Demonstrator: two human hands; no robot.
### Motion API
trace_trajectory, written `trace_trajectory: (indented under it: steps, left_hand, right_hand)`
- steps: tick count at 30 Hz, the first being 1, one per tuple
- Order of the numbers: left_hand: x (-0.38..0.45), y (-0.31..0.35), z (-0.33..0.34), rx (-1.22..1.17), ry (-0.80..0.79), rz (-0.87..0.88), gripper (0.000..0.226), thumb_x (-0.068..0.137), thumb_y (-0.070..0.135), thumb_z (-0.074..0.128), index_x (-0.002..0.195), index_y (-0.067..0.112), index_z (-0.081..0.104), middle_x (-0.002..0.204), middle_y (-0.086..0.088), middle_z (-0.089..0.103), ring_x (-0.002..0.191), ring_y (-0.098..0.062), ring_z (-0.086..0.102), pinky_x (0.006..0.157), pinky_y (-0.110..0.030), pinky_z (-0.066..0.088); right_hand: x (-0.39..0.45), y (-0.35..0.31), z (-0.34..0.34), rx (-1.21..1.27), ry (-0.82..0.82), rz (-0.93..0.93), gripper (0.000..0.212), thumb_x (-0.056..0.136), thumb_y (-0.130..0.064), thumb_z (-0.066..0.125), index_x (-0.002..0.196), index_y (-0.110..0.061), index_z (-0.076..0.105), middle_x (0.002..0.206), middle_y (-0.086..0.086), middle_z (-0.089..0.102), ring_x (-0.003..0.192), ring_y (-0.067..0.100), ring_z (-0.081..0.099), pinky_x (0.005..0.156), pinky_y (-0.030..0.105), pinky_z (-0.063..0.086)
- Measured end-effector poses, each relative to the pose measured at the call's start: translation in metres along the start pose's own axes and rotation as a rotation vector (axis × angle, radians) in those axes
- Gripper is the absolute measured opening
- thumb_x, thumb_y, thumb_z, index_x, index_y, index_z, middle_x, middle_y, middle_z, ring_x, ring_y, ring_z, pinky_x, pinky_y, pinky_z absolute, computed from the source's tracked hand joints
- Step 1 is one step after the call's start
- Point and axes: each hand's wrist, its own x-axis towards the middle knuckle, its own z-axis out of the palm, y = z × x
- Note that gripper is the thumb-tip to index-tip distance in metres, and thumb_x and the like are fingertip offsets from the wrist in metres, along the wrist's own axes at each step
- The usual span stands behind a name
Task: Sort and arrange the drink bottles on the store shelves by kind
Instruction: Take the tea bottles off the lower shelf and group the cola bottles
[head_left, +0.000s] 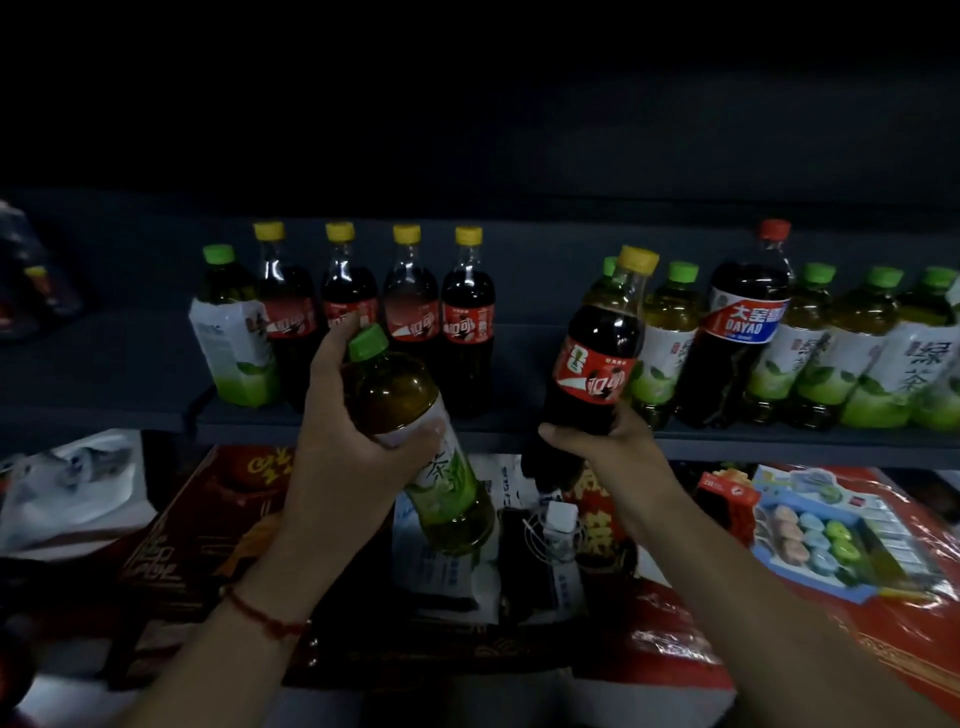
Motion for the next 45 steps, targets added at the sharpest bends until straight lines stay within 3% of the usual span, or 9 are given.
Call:
trace_trajectory:
  steps: [10,16,27,31,35,38,41,43,45]
  left_hand:
    - [0.002,-0.018,-0.021,0.038,-0.042,-0.016,0.096,0.076,0.024,0.083,0.148,0.045,0.021,0.141,0.008,0.044,0.124,-0.008,0.052,0.099,-0.029,0.05]
    - [0.001,-0.021,-0.026,0.144,-0.057,0.04,0.098,0.074,0.025,0.084,0.15,0.04,0.023,0.132,0.022,0.039,0.117,0.016,0.043,0.086,0.003,0.037]
    - [-0.003,-0.022,-0.028,0.116,-0.095,-0.006,0.099,0.073,0.029,0.084,0.147,0.049,0.021,0.135,0.014,0.043,0.121,-0.004,0.051,0.091,-0.011,0.042]
    - [-0.004,-0.015,-0.028,0.088,-0.098,0.009,0.099,0.073,0.028,0.084,0.148,0.044,0.022,0.139,0.008,0.044,0.123,-0.008,0.052,0.097,-0.02,0.046]
    - [-0.007,0.001,-0.029,0.062,-0.114,0.04,0.099,0.073,0.023,0.085,0.145,0.047,0.023,0.137,0.007,0.046,0.121,-0.009,0.053,0.099,-0.026,0.049]
    - [-0.008,0.026,-0.03,0.008,-0.106,0.09,0.095,0.073,0.017,0.085,0.143,0.045,0.026,0.131,0.009,0.048,0.114,-0.005,0.057,0.092,-0.02,0.052]
    - [-0.002,0.055,-0.036,-0.089,-0.084,0.124,0.094,0.075,0.011,0.082,0.143,0.04,0.025,0.122,0.02,0.048,0.106,0.002,0.059,0.081,-0.014,0.052]
    - [0.007,0.073,-0.044,-0.128,-0.065,0.157,0.094,0.074,0.017,0.082,0.143,0.044,0.023,0.121,0.03,0.047,0.107,0.004,0.059,0.08,-0.014,0.052]
    - [0.023,0.094,-0.055,-0.13,-0.058,0.204,0.096,0.073,0.027,0.082,0.146,0.041,0.022,0.131,0.019,0.046,0.112,-0.001,0.058,0.083,-0.019,0.054]
  right_hand:
    - [0.093,0.008,0.036,-0.274,0.154,-0.185,0.057,0.071,-0.011,0.086,0.121,-0.013,0.06,0.116,0.002,0.068,0.108,0.021,0.062,0.099,0.04,0.05]
    - [0.122,0.032,0.043,-0.314,0.162,-0.158,0.066,0.07,-0.018,0.086,0.128,-0.014,0.055,0.12,0.004,0.067,0.111,0.024,0.062,0.099,0.049,0.05]
    - [0.111,0.032,0.042,-0.421,0.104,-0.18,0.069,0.078,-0.028,0.08,0.137,-0.015,0.047,0.131,0.002,0.061,0.121,0.021,0.057,0.102,0.04,0.047]
    - [0.046,0.023,0.046,-0.5,0.009,-0.241,0.061,0.09,-0.033,0.068,0.143,-0.024,0.04,0.137,-0.009,0.054,0.125,0.009,0.051,0.103,0.031,0.044]
    - [-0.034,0.01,0.043,-0.665,-0.344,-0.261,0.074,0.088,-0.062,0.056,0.151,-0.033,0.029,0.146,-0.022,0.035,0.134,-0.002,0.035,0.114,0.031,0.033]
    - [-0.069,-0.011,0.044,-0.65,-0.533,-0.275,0.063,0.088,-0.048,0.066,0.143,-0.041,0.036,0.137,-0.02,0.054,0.123,-0.005,0.051,0.106,0.03,0.045]
    - [-0.08,-0.046,0.046,-0.636,-0.48,-0.314,0.057,0.084,-0.034,0.075,0.128,-0.05,0.042,0.114,-0.019,0.066,0.102,-0.003,0.064,0.088,0.029,0.057]
    - [-0.082,-0.074,0.046,-0.676,-0.433,-0.384,0.056,0.081,-0.035,0.078,0.118,-0.055,0.042,0.108,-0.025,0.064,0.098,-0.01,0.062,0.082,0.017,0.055]
    - [-0.083,-0.103,0.048,-0.712,-0.379,-0.464,0.055,0.078,-0.039,0.079,0.114,-0.056,0.041,0.104,-0.03,0.061,0.094,-0.014,0.06,0.075,0.009,0.051]
